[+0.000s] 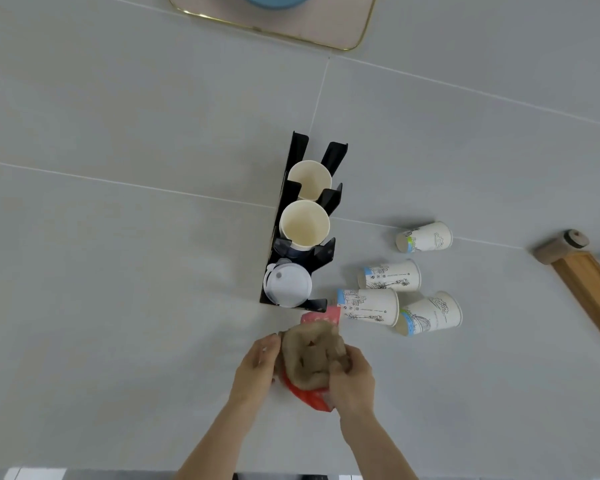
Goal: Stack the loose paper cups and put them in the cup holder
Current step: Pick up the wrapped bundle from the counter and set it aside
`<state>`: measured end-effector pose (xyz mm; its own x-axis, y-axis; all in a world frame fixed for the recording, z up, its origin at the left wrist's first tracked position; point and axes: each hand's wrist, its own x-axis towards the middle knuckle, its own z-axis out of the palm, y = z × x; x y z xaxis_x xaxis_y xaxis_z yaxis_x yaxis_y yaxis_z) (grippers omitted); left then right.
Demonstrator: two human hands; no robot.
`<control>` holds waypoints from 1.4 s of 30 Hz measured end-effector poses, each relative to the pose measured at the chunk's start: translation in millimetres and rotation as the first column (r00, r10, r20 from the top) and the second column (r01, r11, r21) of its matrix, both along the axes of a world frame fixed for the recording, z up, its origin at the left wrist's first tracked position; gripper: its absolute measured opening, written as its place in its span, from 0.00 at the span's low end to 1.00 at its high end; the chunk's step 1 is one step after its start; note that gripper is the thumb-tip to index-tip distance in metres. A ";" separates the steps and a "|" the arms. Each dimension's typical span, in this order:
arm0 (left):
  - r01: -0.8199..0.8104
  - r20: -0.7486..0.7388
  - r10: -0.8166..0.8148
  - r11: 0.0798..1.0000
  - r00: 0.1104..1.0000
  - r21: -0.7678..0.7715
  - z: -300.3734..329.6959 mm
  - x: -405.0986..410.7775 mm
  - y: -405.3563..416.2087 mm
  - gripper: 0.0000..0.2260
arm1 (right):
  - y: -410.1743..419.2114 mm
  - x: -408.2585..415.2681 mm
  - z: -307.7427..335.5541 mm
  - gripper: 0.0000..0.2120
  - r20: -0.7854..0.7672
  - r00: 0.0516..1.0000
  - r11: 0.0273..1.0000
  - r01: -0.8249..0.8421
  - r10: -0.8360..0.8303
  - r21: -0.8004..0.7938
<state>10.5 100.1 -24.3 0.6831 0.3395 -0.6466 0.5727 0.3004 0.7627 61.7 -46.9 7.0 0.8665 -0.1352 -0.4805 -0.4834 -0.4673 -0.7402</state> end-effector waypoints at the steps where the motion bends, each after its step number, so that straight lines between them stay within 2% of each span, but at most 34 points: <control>1: 0.020 0.009 -0.020 1.000 1.000 -0.008 0.2 0.3 -1.5 0.16 | 1.2 2.3 -1.7 0.12 0.019 0.997 0.996 -0.072 0.073 -0.046; 3: 0.042 0.010 -0.042 0.999 0.999 0.035 -0.1 1.0 -6.4 0.19 | 2.4 10.8 -7.0 0.12 0.035 0.971 0.964 -0.228 0.234 -0.136; 4: 0.042 0.003 -0.043 0.996 0.999 0.075 0.5 1.3 -9.0 0.20 | 2.5 15.4 -8.4 0.13 0.025 0.958 0.950 -0.281 0.287 -0.134; 7: -0.019 -0.049 0.028 0.985 0.998 0.170 1.3 3.4 -16.6 0.21 | 0.8 27.5 -10.5 0.20 -0.026 0.927 0.927 -0.375 0.375 0.004; 9: -0.091 -0.083 0.108 0.980 0.991 0.178 0.9 3.1 -23.0 0.21 | -5.4 34.3 -12.8 0.23 -0.064 0.910 0.912 -0.405 0.409 0.063; 13: -0.191 -0.105 0.216 0.960 0.971 0.206 0.1 -2.1 -33.7 0.18 | -17.3 49.1 -18.8 0.27 -0.202 0.904 0.917 -0.333 0.377 0.220; 18: -0.365 -0.086 0.397 0.895 0.914 0.255 6.7 -24.1 -39.1 0.15 | -8.0 54.7 -25.4 0.12 -0.194 0.821 0.832 -0.478 0.537 0.281; 20: -0.461 -0.068 0.489 0.853 0.869 0.247 11.8 -41.4 -37.4 0.14 | 3.9 46.8 -25.0 0.09 -0.175 0.768 0.778 -0.560 0.617 0.284; 25: -0.682 -0.011 0.691 0.716 0.723 0.145 27.1 -99.6 -23.1 0.12 | 41.8 3.7 -14.9 0.12 -0.110 0.643 0.647 -0.717 0.758 0.261; 32: -0.835 0.054 0.835 0.542 0.548 0.094 30.7 -206.1 -0.1 0.11 | 100.3 -90.2 -1.5 0.16 -0.052 0.503 0.503 -0.845 0.863 0.181; 37: -0.909 0.044 0.913 0.398 0.406 0.121 14.9 -290.1 4.1 0.07 | 133.6 -172.0 -8.8 0.14 -0.101 0.328 0.339 -0.933 0.939 0.120; 42: -0.950 0.016 0.960 0.275 0.280 0.149 -3.4 -359.1 1.3 0.03 | 151.5 -249.0 -30.8 0.16 -0.167 0.200 0.217 -0.972 0.966 0.091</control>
<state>-348.6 101.3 -27.8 -0.2209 0.7857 -0.5779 -0.0194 0.5889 0.8080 -187.2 104.6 -23.8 0.2446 0.7383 -0.6285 0.2656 -0.6745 -0.6889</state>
